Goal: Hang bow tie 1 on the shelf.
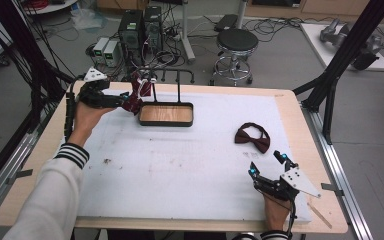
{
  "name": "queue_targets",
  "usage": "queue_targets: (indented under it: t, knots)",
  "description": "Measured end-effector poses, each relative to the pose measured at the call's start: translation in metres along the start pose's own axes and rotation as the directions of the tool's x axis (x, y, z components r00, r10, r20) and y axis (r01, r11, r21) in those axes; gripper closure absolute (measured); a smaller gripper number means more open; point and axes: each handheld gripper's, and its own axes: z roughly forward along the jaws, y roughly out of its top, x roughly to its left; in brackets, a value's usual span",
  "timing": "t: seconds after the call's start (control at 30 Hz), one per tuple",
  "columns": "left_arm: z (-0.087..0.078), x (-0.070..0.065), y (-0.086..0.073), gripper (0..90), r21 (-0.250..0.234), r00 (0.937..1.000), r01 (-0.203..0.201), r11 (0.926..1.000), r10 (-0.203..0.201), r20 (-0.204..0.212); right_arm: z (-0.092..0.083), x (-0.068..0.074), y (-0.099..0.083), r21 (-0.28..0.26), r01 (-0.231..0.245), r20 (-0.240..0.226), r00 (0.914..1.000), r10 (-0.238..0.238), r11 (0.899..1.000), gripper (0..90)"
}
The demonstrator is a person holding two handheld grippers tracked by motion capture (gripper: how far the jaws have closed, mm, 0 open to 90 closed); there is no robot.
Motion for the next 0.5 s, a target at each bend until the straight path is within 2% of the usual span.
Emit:
queue_targets:
  t: [0.13,0.27,0.37,0.5]
  knots:
    - [-0.017,-0.006,-0.014,14.6,-0.052,0.998,-0.031,0.9982,0.034,0.053,0.0,0.0,0.0,0.004,0.01,0.0,1.0,-0.01,1.0,10.2]
    - [-0.036,-0.012,-0.028,14.6,-0.115,0.9918,-0.039,0.9926,0.052,0.116,0.001,0.001,0.0,0.004,0.009,0.002,1.0,-0.009,1.0,10.2]
    - [-0.052,-0.018,-0.04,14.6,-0.171,0.9835,-0.044,0.9844,0.073,0.166,0.001,0.001,0.0,0.007,0.013,0.003,0.9999,-0.013,1.0,10.2]
    - [-0.073,-0.025,-0.057,14.6,-0.253,0.9745,-0.05,0.9663,0.102,0.2,0.001,0.001,0.0,0.008,0.014,0.005,0.9999,-0.014,1.0,10.2]
